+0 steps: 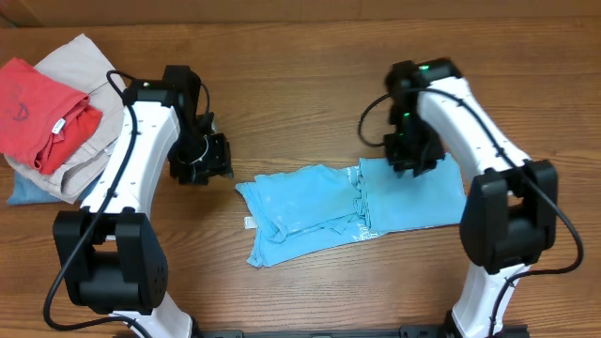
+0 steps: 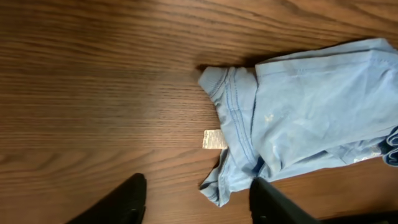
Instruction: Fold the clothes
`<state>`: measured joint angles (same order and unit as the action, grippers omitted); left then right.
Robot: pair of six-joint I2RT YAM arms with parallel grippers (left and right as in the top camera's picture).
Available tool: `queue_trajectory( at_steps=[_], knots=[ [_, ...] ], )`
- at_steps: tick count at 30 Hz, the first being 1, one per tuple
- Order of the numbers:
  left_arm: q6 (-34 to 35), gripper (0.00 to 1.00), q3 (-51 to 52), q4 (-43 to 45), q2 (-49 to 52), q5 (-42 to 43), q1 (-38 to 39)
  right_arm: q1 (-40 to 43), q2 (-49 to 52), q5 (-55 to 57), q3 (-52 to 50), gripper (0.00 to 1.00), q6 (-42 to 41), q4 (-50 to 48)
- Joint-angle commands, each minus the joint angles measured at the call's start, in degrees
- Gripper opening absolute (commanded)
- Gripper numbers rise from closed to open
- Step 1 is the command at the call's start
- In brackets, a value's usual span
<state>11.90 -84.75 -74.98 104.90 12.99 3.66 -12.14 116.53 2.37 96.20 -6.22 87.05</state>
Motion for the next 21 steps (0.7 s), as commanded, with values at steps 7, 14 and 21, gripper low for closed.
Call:
queue_trajectory(
  at_steps=[7, 14, 21],
  knots=[
    [-1.9, 0.59, 14.3, 12.5, -0.2, 15.0, 0.5, 6.5, -2.4, 1.6, 0.9, 0.34, -1.3, -0.7],
    [-2.8, 0.60, 21.9, 19.4, -0.2, 17.1, 4.5, 6.6, -2.4, 1.4, 0.9, 0.35, -1.3, -0.9],
    [0.2, 0.61, 28.3, 26.3, -0.2, 16.9, 8.8, 6.6, -2.4, 1.4, 0.9, 0.35, -1.3, -0.8]
  ],
)
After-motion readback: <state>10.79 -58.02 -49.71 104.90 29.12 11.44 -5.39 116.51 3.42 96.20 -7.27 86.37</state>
